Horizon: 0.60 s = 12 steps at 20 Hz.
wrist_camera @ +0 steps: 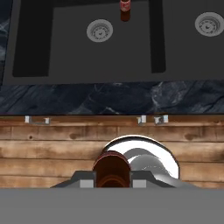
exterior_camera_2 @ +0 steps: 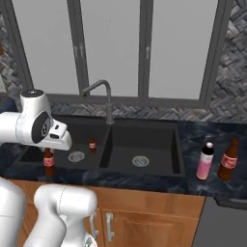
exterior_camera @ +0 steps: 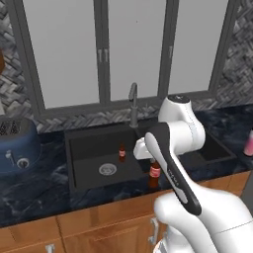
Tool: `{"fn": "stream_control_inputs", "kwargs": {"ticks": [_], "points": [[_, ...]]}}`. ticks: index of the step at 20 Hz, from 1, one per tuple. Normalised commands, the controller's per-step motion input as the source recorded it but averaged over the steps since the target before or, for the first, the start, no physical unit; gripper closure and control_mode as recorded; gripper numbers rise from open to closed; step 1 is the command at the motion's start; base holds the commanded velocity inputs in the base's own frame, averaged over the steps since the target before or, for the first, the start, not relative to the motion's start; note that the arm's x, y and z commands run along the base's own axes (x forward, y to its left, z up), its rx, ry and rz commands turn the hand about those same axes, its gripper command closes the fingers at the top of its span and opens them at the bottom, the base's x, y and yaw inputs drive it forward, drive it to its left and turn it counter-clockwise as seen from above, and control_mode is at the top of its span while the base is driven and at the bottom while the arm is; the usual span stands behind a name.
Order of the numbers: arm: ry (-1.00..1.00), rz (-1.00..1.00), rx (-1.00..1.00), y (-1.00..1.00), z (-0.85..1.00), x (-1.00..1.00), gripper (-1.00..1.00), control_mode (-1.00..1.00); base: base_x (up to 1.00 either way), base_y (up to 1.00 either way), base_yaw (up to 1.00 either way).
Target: Place the large bottle from the dining counter next to the other large bottle outside the sink, and place the small bottle from the dining counter next to the other small bottle inside the sink.
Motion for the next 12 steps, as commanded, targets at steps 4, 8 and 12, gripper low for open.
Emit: {"fn": "stream_control_inputs", "kwargs": {"ticks": [4, 8, 12], "points": [[0.00, 0.00, 0.00, 0.00, 0.00, 0.00, 1.00, 1.00, 0.28, -0.02, 0.05], [0.00, 0.00, 0.00, 0.00, 0.00, 0.00, 1.00, 1.00, 0.54, -0.05, 0.01], [0.00, 0.00, 0.00, 0.00, 0.00, 0.00, 1.00, 1.00, 0.78, -0.01, 0.00]]}}
